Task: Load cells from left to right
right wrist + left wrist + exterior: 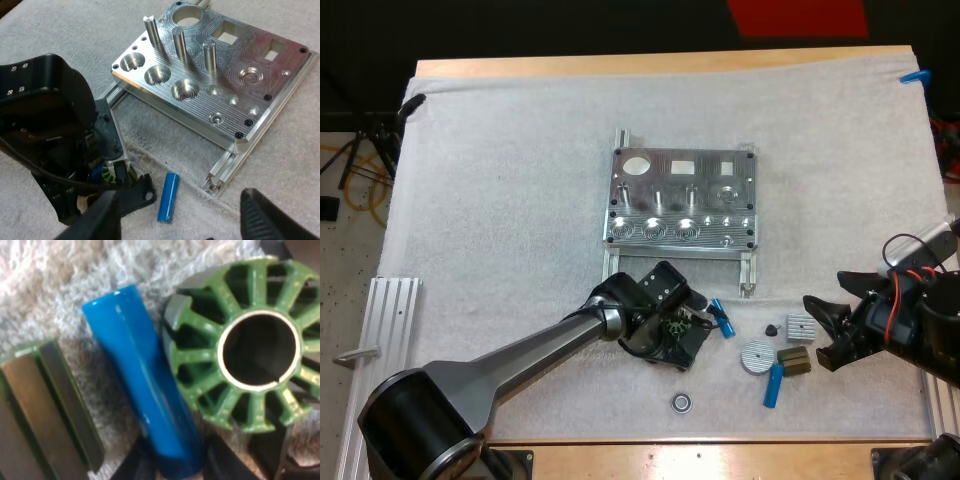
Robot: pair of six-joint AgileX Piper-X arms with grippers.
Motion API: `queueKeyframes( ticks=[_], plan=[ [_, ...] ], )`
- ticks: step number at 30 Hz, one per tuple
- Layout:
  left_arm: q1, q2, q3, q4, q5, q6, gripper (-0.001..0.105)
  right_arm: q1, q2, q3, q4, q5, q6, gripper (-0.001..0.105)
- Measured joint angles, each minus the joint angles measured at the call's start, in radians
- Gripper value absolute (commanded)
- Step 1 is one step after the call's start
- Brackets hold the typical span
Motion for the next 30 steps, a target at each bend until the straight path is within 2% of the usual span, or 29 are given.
queueKeyframes(
  ticks=[4, 7, 12, 16, 18, 19, 21, 24, 28, 30],
  plan=[
    [0.000, -0.016, -0.033, 0.039, -0.025, 0.056, 0.000, 0.000, 0.000, 0.000, 0.000, 0.004, -0.003, 0.052],
    [0.000, -0.087, -0.062, 0.079, -0.070, 0.132, 0.000, 0.000, 0.000, 0.000, -0.002, 0.046, -0.003, 0.052],
    [0.000, -0.306, -0.072, 0.122, -0.113, 0.323, 0.000, 0.000, 0.000, 0.000, -0.017, 0.174, -0.003, 0.052],
    [0.000, -0.450, -0.072, 0.139, -0.117, 0.430, 0.000, 0.000, 0.000, 0.000, -0.017, 0.182, 0.013, 0.052],
    [0.000, -0.542, -0.072, 0.143, -0.095, 0.514, 0.000, 0.000, 0.000, 0.000, -0.019, 0.146, 0.020, 0.052],
    [0.000, -0.562, -0.072, 0.143, -0.084, 0.527, 0.000, 0.000, 0.000, 0.000, -0.019, 0.130, 0.020, 0.052],
    [0.000, -0.636, -0.072, 0.143, -0.019, 0.583, 0.000, 0.000, 0.004, 0.000, -0.021, 0.043, 0.028, 0.052],
    [0.000, -0.714, -0.072, 0.143, 0.057, 0.604, 0.000, 0.000, 0.023, 0.000, -0.021, -0.056, 0.044, 0.052],
    [0.000, -0.774, -0.072, 0.150, 0.115, 0.610, 0.000, 0.000, 0.065, 0.000, -0.042, -0.168, 0.069, 0.052],
    [0.000, -0.798, -0.072, 0.153, 0.138, 0.612, 0.000, 0.000, 0.101, 0.000, -0.092, -0.273, 0.104, 0.052]
  ],
)
